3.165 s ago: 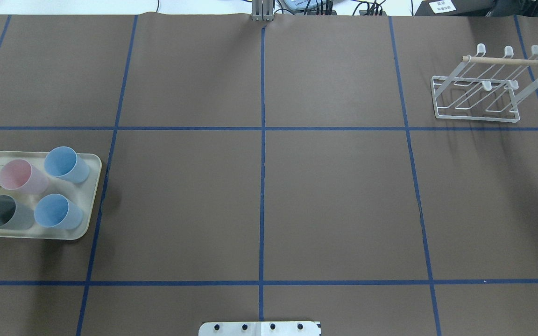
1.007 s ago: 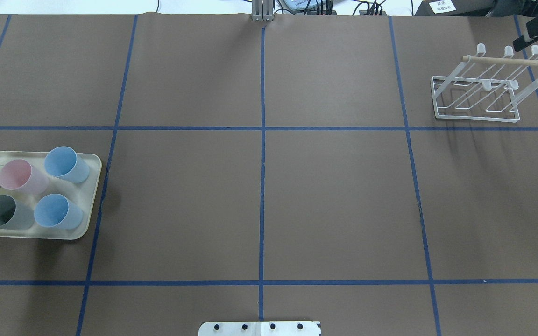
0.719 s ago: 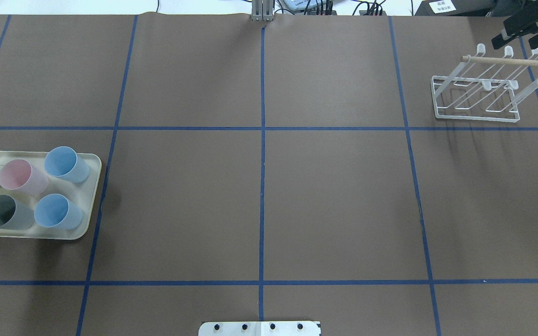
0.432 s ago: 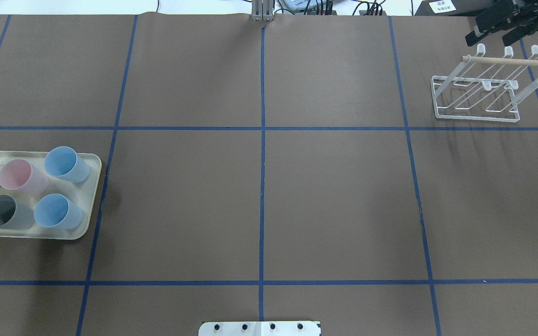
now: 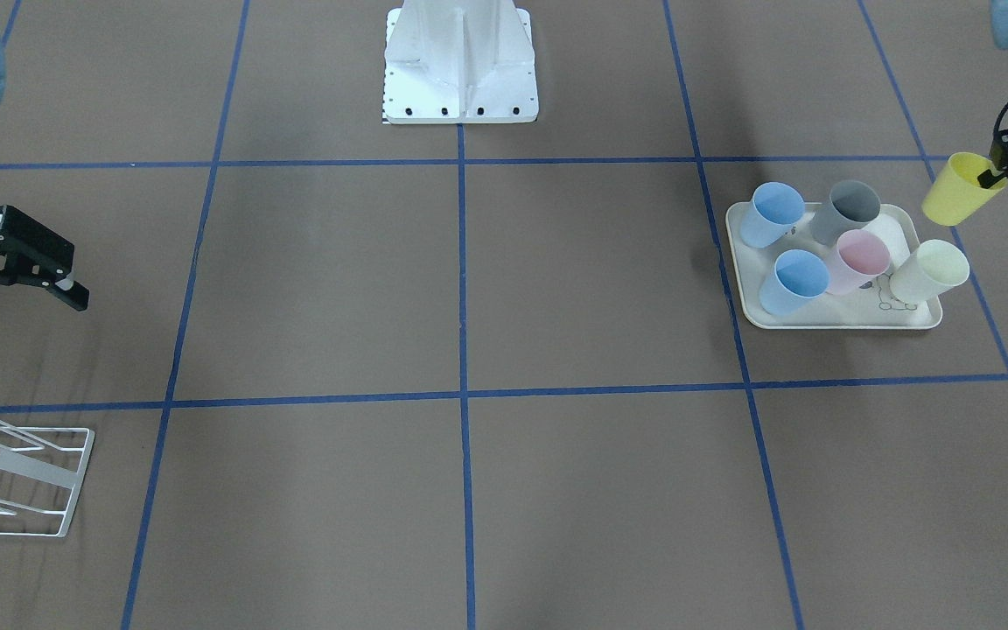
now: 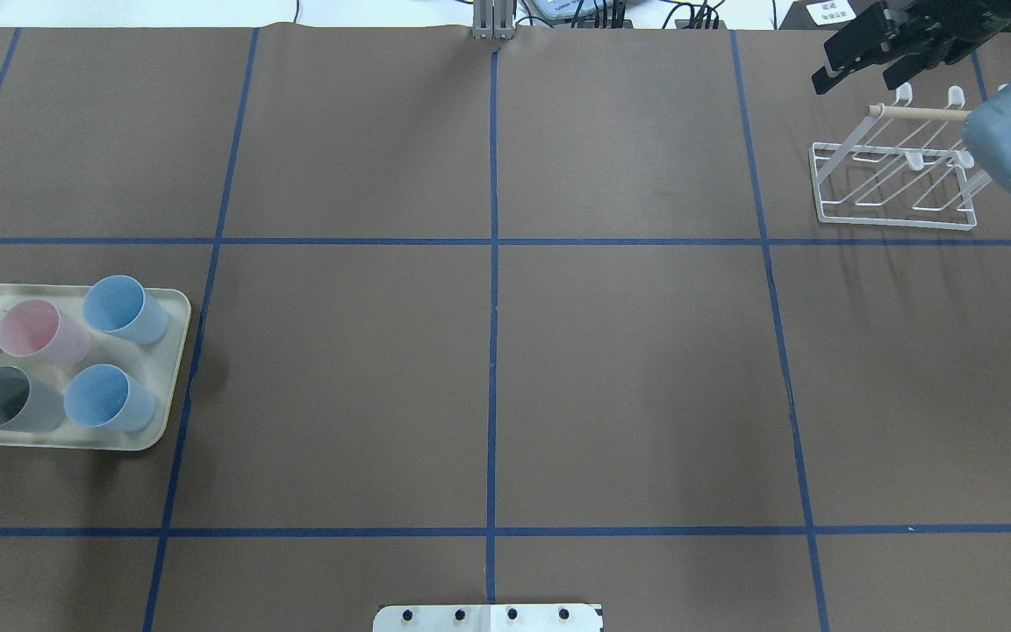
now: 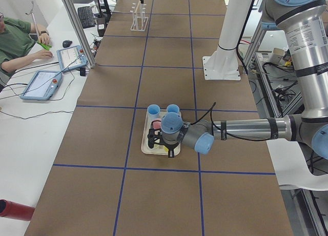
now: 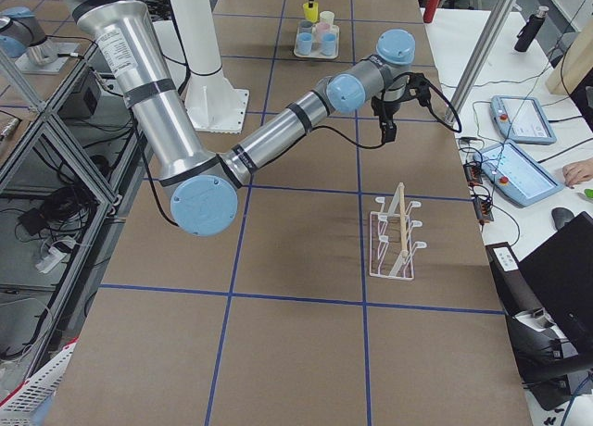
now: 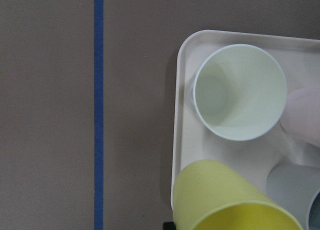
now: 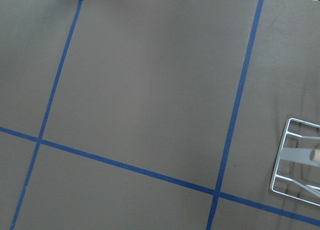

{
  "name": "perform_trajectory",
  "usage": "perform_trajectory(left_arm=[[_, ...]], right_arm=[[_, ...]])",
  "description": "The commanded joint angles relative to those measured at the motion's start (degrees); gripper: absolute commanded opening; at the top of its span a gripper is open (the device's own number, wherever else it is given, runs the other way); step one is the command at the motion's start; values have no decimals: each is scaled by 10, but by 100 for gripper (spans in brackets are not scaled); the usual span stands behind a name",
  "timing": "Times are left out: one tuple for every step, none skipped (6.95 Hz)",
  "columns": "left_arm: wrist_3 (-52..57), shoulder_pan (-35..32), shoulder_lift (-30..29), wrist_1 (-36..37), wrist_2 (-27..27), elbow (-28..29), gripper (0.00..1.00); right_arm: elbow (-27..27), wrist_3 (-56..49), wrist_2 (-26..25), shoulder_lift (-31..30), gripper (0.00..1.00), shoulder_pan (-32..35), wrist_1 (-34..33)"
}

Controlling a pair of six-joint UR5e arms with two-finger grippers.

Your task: Transfer IKEA cup to right arm and place on rack

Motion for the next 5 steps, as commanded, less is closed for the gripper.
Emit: perform_trajectory(left_arm=[[63, -63, -7, 144, 27, -84, 0], [64, -76, -57, 251, 55, -119, 0], [65, -79, -146, 359, 56, -121, 0], [62, -79, -222, 426, 60, -113, 0], [29, -78, -261, 440, 53, -106, 0]], right_arm=[[-4, 42, -46, 23, 100, -38, 0], [-6, 49, -46, 23, 100, -40, 1], [-14, 50, -46, 24, 100, -40, 15], [-39, 82, -46, 24, 100, -43, 63], [-67, 135, -46, 24, 100, -47, 129]])
